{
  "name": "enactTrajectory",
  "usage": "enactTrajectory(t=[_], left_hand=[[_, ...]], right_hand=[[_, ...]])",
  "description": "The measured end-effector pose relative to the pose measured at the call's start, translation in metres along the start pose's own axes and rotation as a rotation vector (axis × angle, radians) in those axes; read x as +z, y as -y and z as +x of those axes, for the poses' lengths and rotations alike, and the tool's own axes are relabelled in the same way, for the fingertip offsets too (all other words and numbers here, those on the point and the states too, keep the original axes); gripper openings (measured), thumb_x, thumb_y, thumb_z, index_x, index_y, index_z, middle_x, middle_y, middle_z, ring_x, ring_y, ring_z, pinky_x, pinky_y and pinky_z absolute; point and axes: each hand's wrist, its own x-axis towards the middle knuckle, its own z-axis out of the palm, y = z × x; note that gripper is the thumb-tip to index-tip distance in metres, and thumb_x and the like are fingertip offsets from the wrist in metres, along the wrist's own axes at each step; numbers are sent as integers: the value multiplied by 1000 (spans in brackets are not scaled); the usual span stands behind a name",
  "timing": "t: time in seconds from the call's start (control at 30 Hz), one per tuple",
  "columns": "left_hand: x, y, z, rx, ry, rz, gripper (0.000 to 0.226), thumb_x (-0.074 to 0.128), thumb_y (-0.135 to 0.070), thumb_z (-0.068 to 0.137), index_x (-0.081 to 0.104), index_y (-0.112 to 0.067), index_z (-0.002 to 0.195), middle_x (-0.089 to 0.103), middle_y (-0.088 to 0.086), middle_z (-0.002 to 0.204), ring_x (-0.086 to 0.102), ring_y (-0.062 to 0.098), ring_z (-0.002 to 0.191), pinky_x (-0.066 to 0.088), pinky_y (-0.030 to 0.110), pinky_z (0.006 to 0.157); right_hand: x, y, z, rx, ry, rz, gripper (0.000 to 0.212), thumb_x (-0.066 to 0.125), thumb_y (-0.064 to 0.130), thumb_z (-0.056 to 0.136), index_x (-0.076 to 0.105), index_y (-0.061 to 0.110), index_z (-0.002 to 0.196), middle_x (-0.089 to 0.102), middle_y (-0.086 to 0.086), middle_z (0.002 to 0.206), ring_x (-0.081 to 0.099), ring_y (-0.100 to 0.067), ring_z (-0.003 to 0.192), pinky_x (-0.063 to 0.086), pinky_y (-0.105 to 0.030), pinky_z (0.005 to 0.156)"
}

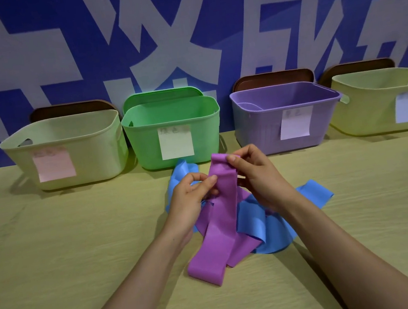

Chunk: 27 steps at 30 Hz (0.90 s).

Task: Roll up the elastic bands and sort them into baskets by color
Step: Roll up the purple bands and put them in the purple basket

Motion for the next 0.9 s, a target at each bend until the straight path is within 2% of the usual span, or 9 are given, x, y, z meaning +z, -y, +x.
enactTrajectory(t=[0.1,0.23,0.4,0.53,0.6,0.7,0.77,0.83,0.9], left_hand=[[0,0,-1,83,-36,136,10,66,-11,85,60,-13,78,61,1,72,56,12,67,46,25,69],[-1,-9,-5,180,5,204,11,63,-14,88,57,-15,80,59,-4,76,53,10,75,44,23,72],[2,-26,-10,79,118,-82,13,53,-7,92,51,-13,80,58,-5,68,54,6,65,44,17,64],[0,-33,-9,-52,145,-317,9,52,-5,88,51,-10,81,53,6,76,49,14,70,41,24,71],[-1,-33,-8,-99,182,-397,5,55,-8,81,50,-9,82,54,8,80,52,16,73,45,26,71],[1,-34,-9,-138,190,-419,9,50,-3,87,48,-10,81,59,6,75,58,13,62,52,21,56],[2,-34,-8,-111,150,-333,18,46,-1,93,46,-12,79,58,3,67,54,10,53,47,19,48],[-2,-28,-4,4,83,-31,21,50,-4,94,46,-15,77,53,1,66,47,12,55,40,22,48],[-9,-26,-3,170,48,315,20,56,-12,93,49,-21,77,55,0,72,47,13,59,37,27,53]], right_hand=[[-2,1,0,-26,6,-58,14,49,14,98,44,13,85,61,-12,96,63,-6,70,52,-21,60],[-6,11,-2,-64,92,-51,16,43,11,99,38,10,85,74,4,86,66,-4,74,52,-20,65],[-10,28,-6,-92,197,-23,17,43,11,99,39,11,82,74,-5,94,66,-11,80,53,-22,68],[-9,28,-7,-87,202,-44,16,44,11,98,41,10,82,73,-3,87,66,-11,75,53,-21,62],[-9,26,-7,-76,176,-63,15,45,12,97,42,10,82,66,-4,81,63,-7,69,51,-18,57],[-9,23,-4,-67,139,-75,17,49,16,95,43,12,80,57,-8,79,56,-7,63,44,-16,48],[-9,20,-2,-65,139,-99,19,56,24,90,44,14,78,57,-13,77,53,-13,64,41,-20,48],[-10,17,-1,-67,154,-160,24,61,34,82,46,15,78,55,-24,78,51,-19,67,40,-27,55],[-12,17,-1,-58,162,-220,22,60,32,84,46,16,78,53,-14,73,49,-12,59,39,-24,52]])
